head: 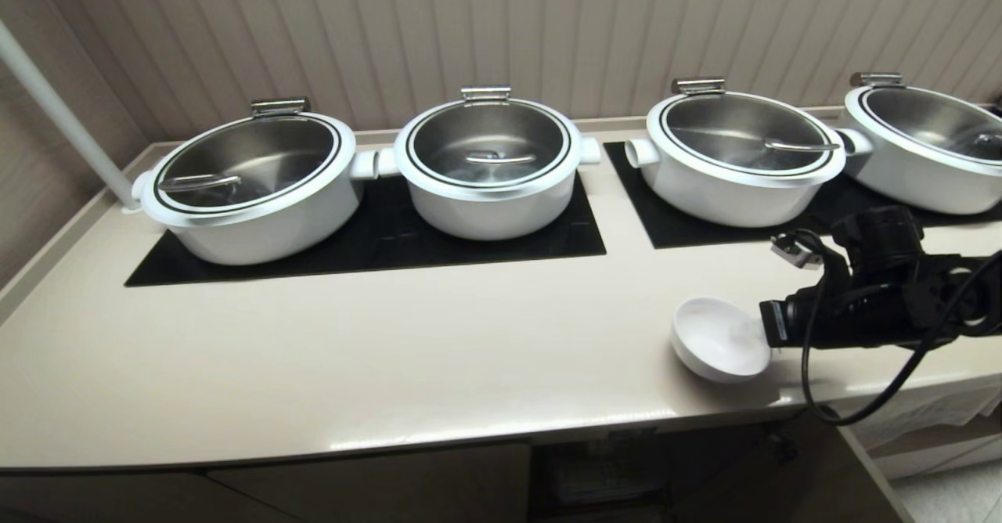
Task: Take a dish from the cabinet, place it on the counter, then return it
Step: Place it on the table
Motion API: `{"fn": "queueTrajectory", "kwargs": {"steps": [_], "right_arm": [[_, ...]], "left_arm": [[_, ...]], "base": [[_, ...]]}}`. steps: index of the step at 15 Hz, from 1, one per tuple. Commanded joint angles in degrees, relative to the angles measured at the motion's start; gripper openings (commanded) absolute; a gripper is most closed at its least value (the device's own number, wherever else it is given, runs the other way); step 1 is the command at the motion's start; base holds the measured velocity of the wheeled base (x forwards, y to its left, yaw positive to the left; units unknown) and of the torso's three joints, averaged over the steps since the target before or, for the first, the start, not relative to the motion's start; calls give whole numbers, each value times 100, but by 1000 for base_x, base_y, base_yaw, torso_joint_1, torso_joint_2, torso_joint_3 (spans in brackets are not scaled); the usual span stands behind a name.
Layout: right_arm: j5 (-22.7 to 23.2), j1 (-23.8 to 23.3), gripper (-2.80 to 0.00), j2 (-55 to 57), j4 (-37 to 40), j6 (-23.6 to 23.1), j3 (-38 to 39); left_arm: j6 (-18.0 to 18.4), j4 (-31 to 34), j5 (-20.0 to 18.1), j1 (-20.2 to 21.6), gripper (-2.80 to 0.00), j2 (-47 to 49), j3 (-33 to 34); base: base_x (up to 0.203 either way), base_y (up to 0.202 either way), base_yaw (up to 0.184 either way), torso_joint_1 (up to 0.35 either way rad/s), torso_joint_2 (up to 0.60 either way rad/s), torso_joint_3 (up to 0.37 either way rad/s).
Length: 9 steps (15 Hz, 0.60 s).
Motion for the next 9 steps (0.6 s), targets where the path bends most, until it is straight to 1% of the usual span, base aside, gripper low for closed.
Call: {"fn": "queueTrajectory", "kwargs": {"steps": [1,4,9], "right_arm": [[12,20,-280,0,2,-6,-3],[4,20,-280,-10,-6,-15,-21],[3,29,-280,30,17,-6,-350]], "left_arm": [[-4,-2,2,1,-280,-2,1],[-4,-11,2,1,-280,-2,1],[-4,-4,2,1,-280,-2,1]], "base": [[0,0,0,0,0,0],[0,0,0,0,0,0],[0,0,0,0,0,0]]}}
